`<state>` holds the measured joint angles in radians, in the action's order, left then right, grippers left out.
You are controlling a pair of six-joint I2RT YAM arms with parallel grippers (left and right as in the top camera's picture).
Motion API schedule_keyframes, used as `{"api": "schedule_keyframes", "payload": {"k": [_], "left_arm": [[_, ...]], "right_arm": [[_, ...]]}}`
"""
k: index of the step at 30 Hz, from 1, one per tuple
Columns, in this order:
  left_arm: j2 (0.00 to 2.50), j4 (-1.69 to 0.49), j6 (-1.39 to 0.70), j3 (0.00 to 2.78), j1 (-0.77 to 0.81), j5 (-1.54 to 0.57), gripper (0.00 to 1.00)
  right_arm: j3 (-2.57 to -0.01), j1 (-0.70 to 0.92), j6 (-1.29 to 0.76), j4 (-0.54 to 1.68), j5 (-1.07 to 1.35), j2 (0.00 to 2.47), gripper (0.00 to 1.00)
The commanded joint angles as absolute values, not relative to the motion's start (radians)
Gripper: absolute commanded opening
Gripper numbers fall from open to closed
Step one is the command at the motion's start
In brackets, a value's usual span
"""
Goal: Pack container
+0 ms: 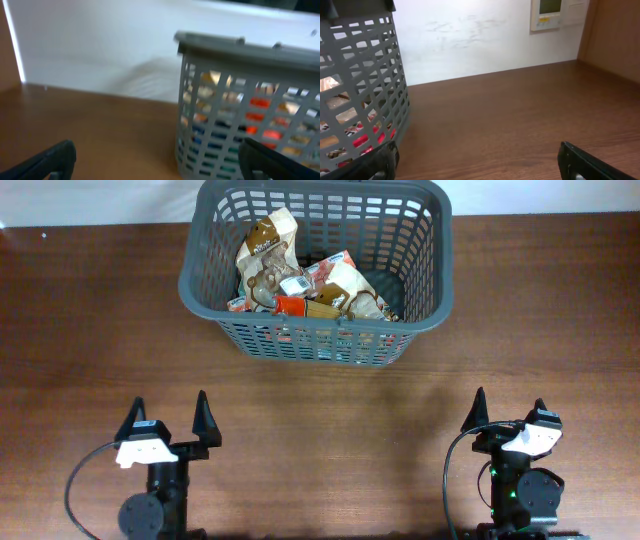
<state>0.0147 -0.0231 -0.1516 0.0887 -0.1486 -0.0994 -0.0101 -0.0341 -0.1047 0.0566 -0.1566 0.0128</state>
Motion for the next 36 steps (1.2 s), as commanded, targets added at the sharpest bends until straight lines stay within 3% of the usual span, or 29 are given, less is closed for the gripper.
{"api": "schedule_keyframes", "payload": {"k": [1,36], "left_arm": [[0.005,-0.011,-0.172,0.046,-0.144,-0.117,0.99],[0.005,-0.075,-0.167,0.008,-0.143,-0.057,0.99]], "right_arm": [[-0.006,-0.040,-0.106,0.065,-0.169,0.009,0.99],[-0.006,-0.040,-0.106,0.064,-0.169,0.009,0.99]]}}
